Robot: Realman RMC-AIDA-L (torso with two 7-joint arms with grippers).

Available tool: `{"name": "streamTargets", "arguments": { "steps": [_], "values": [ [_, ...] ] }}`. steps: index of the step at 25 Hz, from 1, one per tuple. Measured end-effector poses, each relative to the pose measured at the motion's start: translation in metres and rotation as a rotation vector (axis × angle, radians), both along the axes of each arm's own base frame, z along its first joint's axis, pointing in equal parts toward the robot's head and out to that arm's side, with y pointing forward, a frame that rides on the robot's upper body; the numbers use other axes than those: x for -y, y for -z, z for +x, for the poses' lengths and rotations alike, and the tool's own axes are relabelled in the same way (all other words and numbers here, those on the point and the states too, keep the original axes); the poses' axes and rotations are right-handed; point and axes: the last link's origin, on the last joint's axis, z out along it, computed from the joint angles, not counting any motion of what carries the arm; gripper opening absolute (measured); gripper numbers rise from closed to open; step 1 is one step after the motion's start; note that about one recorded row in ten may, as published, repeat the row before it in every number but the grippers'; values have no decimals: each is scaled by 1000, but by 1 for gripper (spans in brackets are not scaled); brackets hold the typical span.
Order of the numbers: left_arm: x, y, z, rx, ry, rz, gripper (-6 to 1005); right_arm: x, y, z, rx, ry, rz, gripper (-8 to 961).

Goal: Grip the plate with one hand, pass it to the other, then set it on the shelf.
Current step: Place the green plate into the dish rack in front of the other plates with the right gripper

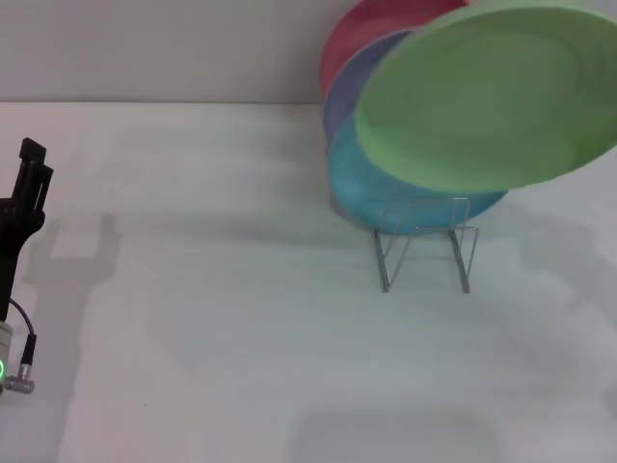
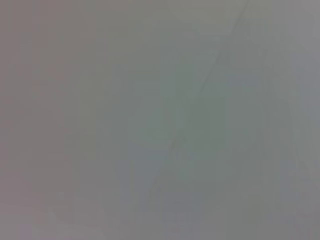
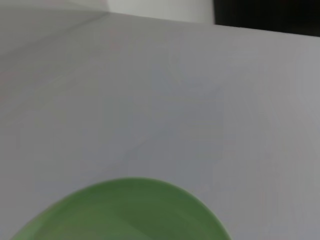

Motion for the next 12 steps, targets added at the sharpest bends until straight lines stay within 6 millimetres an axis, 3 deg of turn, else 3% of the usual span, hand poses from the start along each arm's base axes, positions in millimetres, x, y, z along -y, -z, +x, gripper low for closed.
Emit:
{"name": "streamTargets", "arguments": {
  "steps": [5,12],
  "values": [
    [-2,-2,0,5,-5,14,773,-3,-9,8,53,21,-40,17],
    [-4,-2,3,7,1,19,775,-8,-2,16,116,73,-96,18]
  ]
}}
